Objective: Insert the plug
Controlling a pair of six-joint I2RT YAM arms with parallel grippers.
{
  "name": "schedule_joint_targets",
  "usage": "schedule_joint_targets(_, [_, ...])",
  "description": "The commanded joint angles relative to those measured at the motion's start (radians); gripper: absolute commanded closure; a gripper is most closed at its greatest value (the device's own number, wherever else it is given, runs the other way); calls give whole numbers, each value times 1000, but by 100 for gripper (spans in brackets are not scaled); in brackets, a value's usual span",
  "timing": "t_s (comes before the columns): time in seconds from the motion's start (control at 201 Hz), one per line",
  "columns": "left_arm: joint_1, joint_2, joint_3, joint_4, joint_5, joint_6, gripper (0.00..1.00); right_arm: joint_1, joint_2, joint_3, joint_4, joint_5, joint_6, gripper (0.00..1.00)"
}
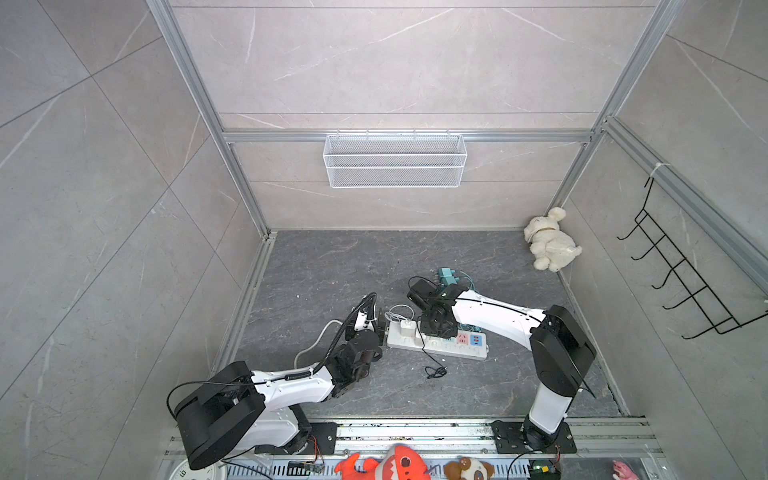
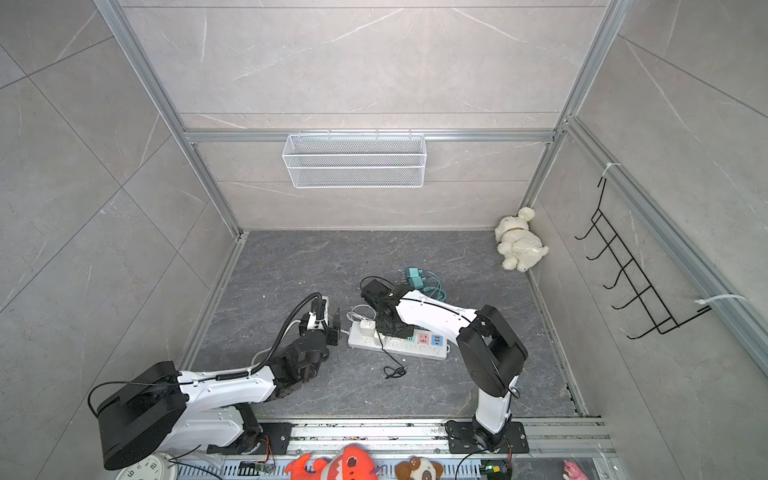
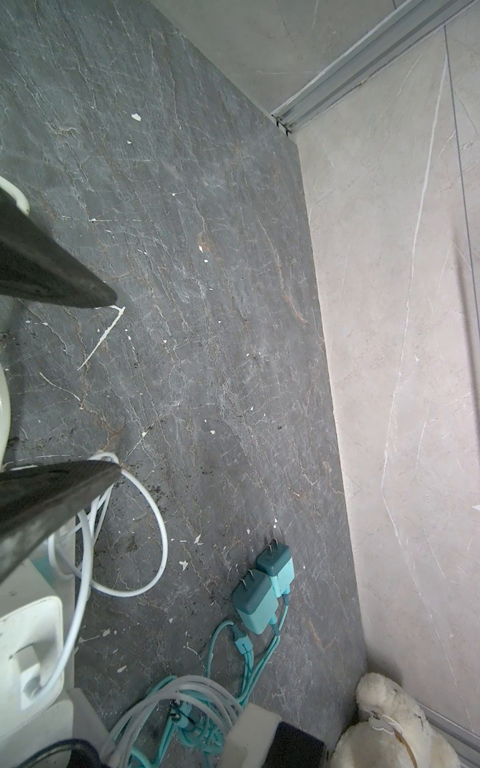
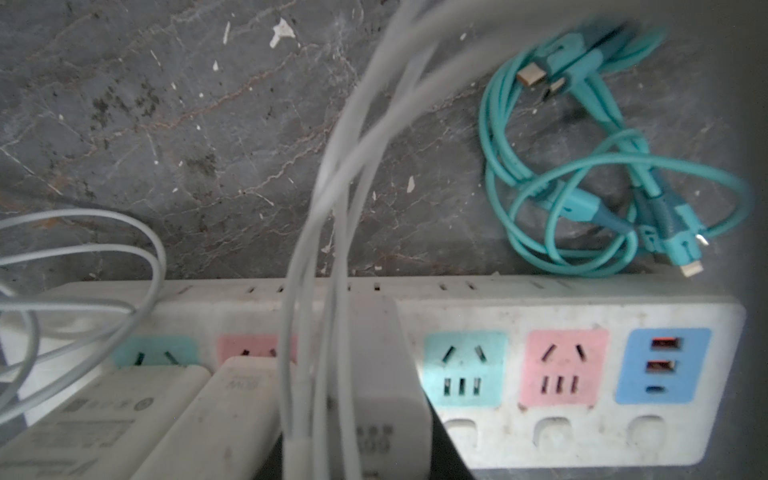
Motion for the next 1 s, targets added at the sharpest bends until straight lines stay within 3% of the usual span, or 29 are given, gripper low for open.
schedule_joint_targets(0.0, [5,-19,29,43,-40,30,39,6,50,-87,-6,9,4,83])
schedule_joint_targets(0.109, [4,-5,36,56,-77,78,39,14,56,-89,-2,-4,3,81])
schedule_joint_targets(0.373, [4,3,64,25,-66,70,39,18,-19,-30,-23,-9,-20,57])
schedule_joint_targets(0.687, [4,41,73,-5,-86,25,39,17,-59,24,-60,18,-29,45])
schedule_joint_targets(0.99, [4,76,147,-59,-94,74,35,19,-229,-24,-83,8,-19,38])
